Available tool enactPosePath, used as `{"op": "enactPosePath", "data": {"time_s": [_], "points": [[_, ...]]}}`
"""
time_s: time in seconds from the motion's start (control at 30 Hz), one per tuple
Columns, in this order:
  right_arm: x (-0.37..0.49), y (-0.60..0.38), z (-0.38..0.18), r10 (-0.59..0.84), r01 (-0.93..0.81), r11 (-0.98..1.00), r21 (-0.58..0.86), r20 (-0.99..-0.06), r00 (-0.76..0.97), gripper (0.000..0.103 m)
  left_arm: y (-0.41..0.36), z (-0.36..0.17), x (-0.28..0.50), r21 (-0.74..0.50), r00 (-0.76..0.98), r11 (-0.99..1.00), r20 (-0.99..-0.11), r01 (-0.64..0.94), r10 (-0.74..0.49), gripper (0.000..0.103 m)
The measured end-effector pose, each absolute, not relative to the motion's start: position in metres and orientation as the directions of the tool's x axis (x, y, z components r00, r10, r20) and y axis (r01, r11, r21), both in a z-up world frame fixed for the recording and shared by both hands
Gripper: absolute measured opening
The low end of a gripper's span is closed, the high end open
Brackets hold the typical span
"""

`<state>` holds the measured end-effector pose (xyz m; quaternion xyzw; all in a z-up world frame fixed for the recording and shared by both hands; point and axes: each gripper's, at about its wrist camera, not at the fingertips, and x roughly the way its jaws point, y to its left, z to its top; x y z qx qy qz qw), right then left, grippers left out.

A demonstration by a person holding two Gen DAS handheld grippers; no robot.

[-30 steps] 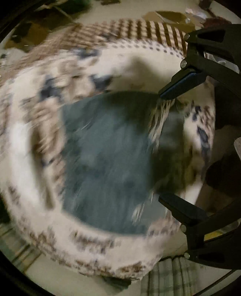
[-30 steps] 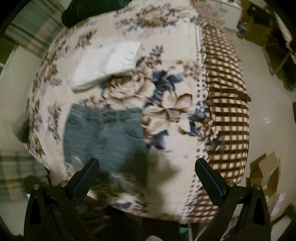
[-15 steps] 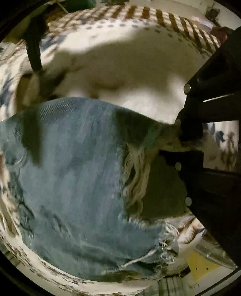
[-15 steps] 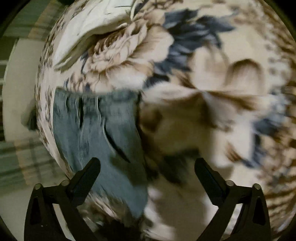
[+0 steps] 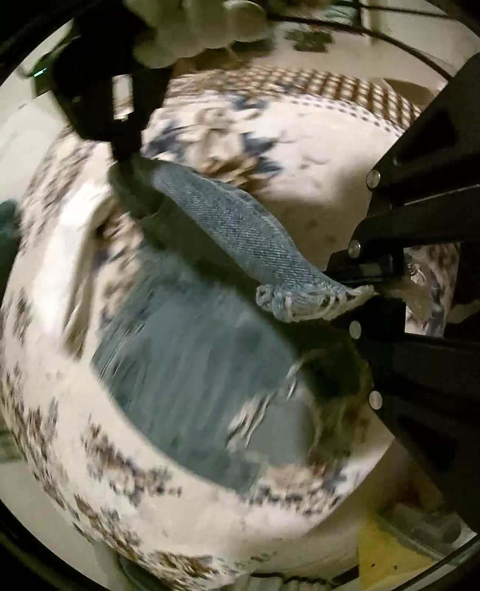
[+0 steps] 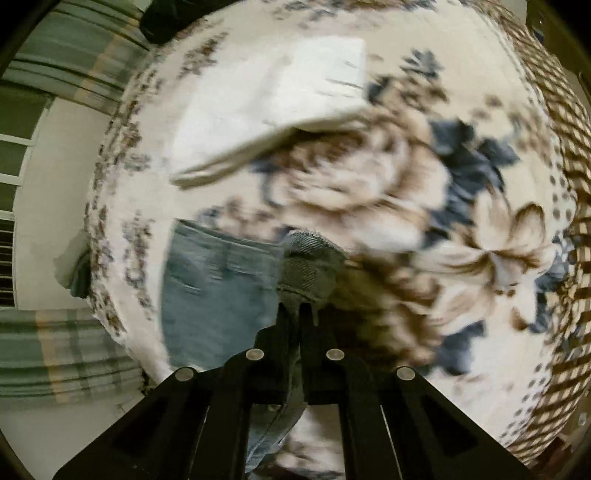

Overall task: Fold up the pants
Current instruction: 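Lift the hem with both grippers and fold it over toward the waistband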

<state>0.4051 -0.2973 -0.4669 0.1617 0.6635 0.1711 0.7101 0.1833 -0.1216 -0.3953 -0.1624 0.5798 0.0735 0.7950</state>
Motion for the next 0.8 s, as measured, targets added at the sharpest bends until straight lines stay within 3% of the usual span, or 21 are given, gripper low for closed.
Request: {"op": "enactPosePath", "data": {"time_s": [0.13, 0.23, 0.4, 0.67, 0.77, 0.8], "points": [[0.416, -0.212, -0.436, 0.446, -0.097, 0.894, 0.438, -0.891, 0.081, 0.005, -0.078, -0.403, 0.193, -0.193, 0.354, 0.905, -0.934, -0.380, -0.050, 0.003], [0.425, -0.148, -0.443, 0.441, -0.143, 0.892, 0.429, -0.895, 0.070, 0.005, -0.036, -0.417, 0.198, -0.185, 0.351, 0.888, -0.936, -0.421, -0.029, 0.003], [0.433, -0.049, -0.481, 0.367, -0.233, 0.907, 0.350, -0.930, 0.032, 0.005, 0.021, -0.463, 0.205, -0.143, 0.310, 0.861, -0.950, -0.487, 0.017, 0.003], [0.434, 0.012, -0.546, 0.213, -0.347, 0.913, 0.213, -0.976, -0.039, 0.006, 0.067, -0.535, 0.203, -0.155, 0.249, 0.769, -0.969, -0.620, 0.006, 0.008], [0.432, 0.020, -0.548, 0.245, -0.393, 0.879, 0.270, -0.963, -0.114, 0.016, 0.074, -0.542, 0.193, -0.181, 0.247, 0.707, -0.969, -0.683, -0.009, 0.009], [0.431, 0.020, -0.545, 0.265, -0.400, 0.867, 0.298, -0.955, -0.135, 0.033, 0.075, -0.543, 0.187, -0.193, 0.244, 0.677, -0.970, -0.710, -0.020, 0.019]]}}
